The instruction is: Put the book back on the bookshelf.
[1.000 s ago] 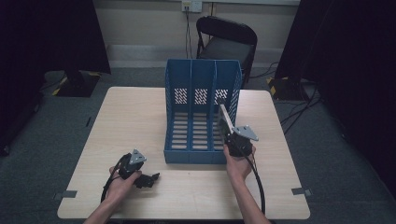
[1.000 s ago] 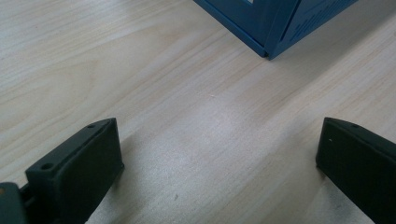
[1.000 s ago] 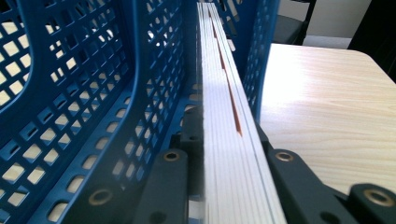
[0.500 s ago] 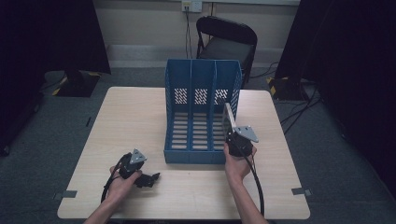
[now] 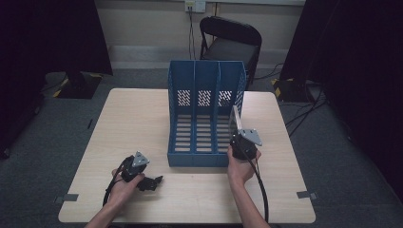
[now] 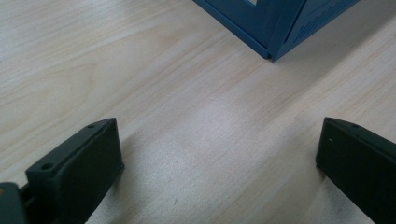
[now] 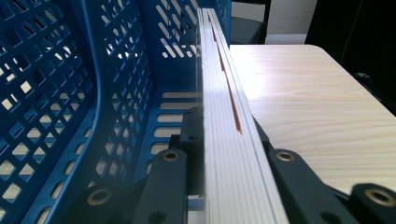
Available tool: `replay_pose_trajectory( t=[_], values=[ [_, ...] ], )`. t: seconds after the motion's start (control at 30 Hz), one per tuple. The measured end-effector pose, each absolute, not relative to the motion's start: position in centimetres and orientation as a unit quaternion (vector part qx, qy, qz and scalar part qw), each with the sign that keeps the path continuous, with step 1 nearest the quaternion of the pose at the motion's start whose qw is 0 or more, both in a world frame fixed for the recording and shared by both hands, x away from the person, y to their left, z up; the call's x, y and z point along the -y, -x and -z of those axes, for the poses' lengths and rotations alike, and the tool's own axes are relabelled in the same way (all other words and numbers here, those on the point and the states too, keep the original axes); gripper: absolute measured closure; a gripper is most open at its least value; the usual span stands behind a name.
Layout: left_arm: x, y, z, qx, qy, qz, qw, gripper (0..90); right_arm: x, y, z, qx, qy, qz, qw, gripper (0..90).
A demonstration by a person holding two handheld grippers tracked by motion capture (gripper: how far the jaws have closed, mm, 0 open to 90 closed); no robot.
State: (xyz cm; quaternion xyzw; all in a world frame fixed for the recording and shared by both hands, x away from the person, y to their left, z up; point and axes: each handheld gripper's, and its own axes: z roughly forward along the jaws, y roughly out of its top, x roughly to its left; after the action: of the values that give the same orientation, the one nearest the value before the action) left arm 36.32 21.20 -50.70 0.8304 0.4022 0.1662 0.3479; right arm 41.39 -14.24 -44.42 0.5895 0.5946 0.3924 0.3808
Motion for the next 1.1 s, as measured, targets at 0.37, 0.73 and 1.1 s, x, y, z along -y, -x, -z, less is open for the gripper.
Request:
replay_pose_trajectory(
  t=[0.37, 0.73, 1.1],
  values=[
    [-21.18, -36.32, 50.70, -0.402, -0.830, -0.166, 0.348, 0.0, 14.20, -42.30, 43.79, -0.612, -0.582, -0.396, 0.361, 73.7],
    [-21.15, -36.30, 50.71, -0.402, -0.830, -0.166, 0.349, 0.0, 13.56, -42.09, 44.08, -0.601, -0.578, -0.390, 0.390, 76.8],
    [-21.15, -36.29, 50.70, -0.402, -0.830, -0.166, 0.348, 0.0, 14.20, -42.17, 43.87, -0.581, -0.593, -0.398, 0.389, 76.7]
  ],
)
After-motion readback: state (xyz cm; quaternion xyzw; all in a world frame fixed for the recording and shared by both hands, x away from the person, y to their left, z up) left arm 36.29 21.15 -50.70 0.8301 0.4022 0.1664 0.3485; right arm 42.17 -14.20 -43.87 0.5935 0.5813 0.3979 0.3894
